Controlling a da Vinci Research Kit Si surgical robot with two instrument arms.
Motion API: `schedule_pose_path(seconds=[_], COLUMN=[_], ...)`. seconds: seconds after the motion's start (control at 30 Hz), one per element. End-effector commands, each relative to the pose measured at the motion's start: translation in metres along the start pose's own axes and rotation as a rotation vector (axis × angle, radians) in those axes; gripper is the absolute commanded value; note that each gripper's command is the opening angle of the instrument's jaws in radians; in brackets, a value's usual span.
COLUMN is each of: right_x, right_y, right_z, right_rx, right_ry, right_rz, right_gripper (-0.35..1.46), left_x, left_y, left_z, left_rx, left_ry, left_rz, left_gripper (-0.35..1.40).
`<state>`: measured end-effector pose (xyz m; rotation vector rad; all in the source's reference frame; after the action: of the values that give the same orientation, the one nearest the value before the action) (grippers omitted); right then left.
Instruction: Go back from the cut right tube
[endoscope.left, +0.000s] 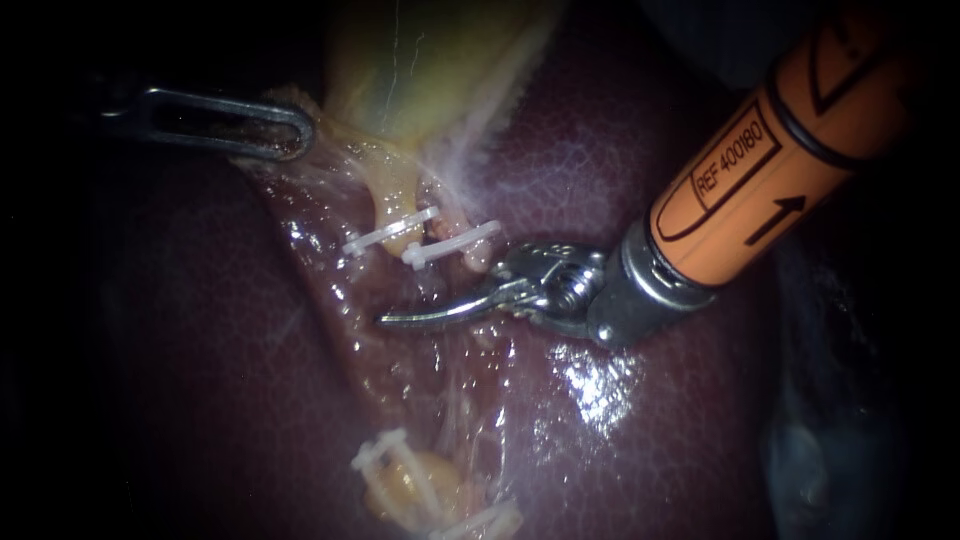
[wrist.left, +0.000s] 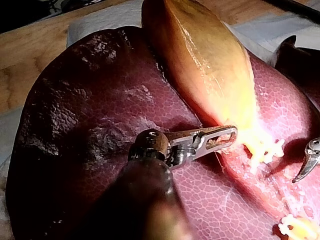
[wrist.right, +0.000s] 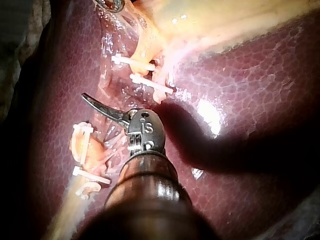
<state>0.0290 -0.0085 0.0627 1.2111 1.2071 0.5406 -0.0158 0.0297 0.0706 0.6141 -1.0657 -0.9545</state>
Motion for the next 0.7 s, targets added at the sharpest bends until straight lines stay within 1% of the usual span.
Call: schedule_pose_path(seconds=[0.03,0.13,0.2,0.23,0.27,0.3,0.33,0.37,0.4,0.47,0.5,0.53,0.6,0.7], right_x=[0.0000,0.0000,0.0000,0.0000,0.0000,0.0001,0.0002,0.0003,0.0004,0.0005,0.0005,0.0004,0.0003,0.0000], right_y=[0.0000,0.0000,-0.0001,-0.0001,-0.0001,-0.0001,-0.0001,0.0000,0.0000,0.0000,0.0000,-0.0001,-0.0004,-0.0010], right_z=[0.0000,0.0000,0.0000,0.0001,0.0001,0.0002,0.0005,0.0007,0.0009,0.0012,0.0013,0.0014,0.0013,0.0011], right_rx=[0.000,0.000,0.001,0.001,0.000,0.000,-0.001,-0.002,-0.002,-0.006,-0.018,-0.023,-0.022,-0.043], right_ry=[0.000,0.000,0.001,0.001,0.001,0.002,0.003,0.003,0.004,0.006,0.014,0.016,0.015,0.027], right_rz=[0.000,0.012,0.053,0.053,0.053,0.054,0.054,0.048,0.048,0.036,0.024,0.000,-0.018,-0.054], right_gripper=[-0.35,-0.35,-0.35,-0.25,0.17,0.54,0.99,1.18,1.30,1.41,1.45,1.45,1.45,1.45], left_x=[0.0000,0.0000,0.0000,0.0000,0.0000,0.0000,0.0000,0.0000,0.0000,0.0000,0.0000,0.0000,0.0000,0.0000], left_y=[0.0000,0.0000,0.0000,0.0000,0.0000,0.0000,0.0000,0.0000,0.0000,0.0000,0.0000,0.0000,0.0000,0.0000], left_z=[0.0000,0.0000,0.0000,0.0000,0.0000,0.0000,0.0000,0.0000,0.0000,0.0000,0.0000,-0.0001,-0.0001,-0.0001], left_rx=[0.001,0.002,0.002,0.002,0.002,0.002,0.002,0.002,0.002,0.002,0.002,0.002,0.003,0.003], left_ry=[0.000,0.000,0.000,0.000,0.000,0.000,0.000,0.000,0.000,0.000,0.000,0.000,0.000,0.000], left_rz=[0.000,-0.006,-0.006,-0.006,-0.006,-0.006,-0.006,-0.011,-0.011,-0.011,-0.011,-0.011,-0.011,-0.011], left_gripper=[-0.35,-0.35,-0.35,-0.35,-0.35,-0.35,-0.35,-0.35,-0.35,-0.35,-0.35,-0.35,-0.35,-0.35])
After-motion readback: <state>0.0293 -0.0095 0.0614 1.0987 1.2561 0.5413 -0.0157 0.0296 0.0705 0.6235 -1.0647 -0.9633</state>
